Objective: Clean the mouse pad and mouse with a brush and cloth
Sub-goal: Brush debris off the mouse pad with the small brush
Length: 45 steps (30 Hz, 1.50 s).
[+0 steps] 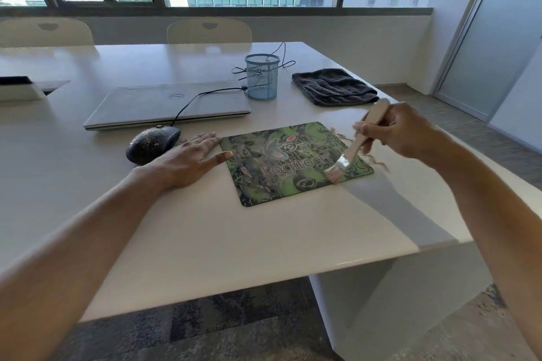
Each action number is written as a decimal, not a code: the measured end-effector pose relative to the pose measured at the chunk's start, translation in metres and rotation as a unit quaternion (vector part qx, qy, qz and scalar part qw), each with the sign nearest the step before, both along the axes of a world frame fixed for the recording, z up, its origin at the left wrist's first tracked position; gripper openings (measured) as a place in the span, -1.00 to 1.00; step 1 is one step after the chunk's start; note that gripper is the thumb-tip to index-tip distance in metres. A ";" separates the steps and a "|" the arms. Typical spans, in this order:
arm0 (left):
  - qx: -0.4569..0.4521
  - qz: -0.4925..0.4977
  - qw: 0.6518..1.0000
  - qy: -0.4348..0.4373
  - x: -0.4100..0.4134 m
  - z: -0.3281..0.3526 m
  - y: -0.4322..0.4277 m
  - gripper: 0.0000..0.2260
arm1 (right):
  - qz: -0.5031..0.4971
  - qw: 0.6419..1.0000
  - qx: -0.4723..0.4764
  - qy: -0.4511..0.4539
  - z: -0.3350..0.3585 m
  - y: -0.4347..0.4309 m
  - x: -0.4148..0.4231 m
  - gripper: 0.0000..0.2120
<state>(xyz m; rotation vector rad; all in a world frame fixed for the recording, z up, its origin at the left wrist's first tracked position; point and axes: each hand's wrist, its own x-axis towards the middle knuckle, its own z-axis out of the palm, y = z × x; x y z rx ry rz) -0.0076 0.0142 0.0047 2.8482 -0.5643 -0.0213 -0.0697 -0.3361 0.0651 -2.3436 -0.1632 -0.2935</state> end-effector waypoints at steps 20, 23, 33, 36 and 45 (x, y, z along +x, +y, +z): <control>-0.003 -0.003 1.000 -0.009 0.000 -0.001 0.001 -0.37 | 0.016 0.998 0.030 -0.060 0.009 0.021 0.004 -0.78; -0.001 -0.002 1.000 -0.005 0.000 -0.001 0.002 -0.37 | 0.037 0.995 0.079 -0.058 0.000 0.043 0.005 -0.74; -0.001 -0.003 1.000 -0.008 0.001 0.000 0.001 -0.38 | -0.035 0.999 -0.023 -0.001 0.005 -0.003 0.010 -0.79; 0.002 0.000 1.000 -0.007 0.002 -0.001 0.001 -0.36 | -0.072 0.994 -0.076 -0.012 0.012 -0.024 0.008 -0.73; 0.005 0.004 1.000 -0.003 0.001 -0.001 0.001 -0.35 | -0.125 0.968 -0.206 -0.075 0.038 -0.021 -0.003 -0.67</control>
